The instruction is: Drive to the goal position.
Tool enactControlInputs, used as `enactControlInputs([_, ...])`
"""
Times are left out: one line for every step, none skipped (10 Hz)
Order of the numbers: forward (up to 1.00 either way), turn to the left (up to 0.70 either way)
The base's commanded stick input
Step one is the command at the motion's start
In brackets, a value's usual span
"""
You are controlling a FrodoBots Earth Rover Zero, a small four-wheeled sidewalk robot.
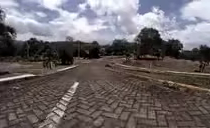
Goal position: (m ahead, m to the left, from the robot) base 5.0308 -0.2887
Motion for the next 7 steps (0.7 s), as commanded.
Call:
enactControlInputs([1.00, 0.00])
enactControlInputs([1.00, 0.00])
enactControlInputs([1.00, 0.00])
enactControlInputs([1.00, 0.00])
enactControlInputs([1.00, 0.00])
enactControlInputs([1.00, 0.12])
enactControlInputs([1.00, 0.12])
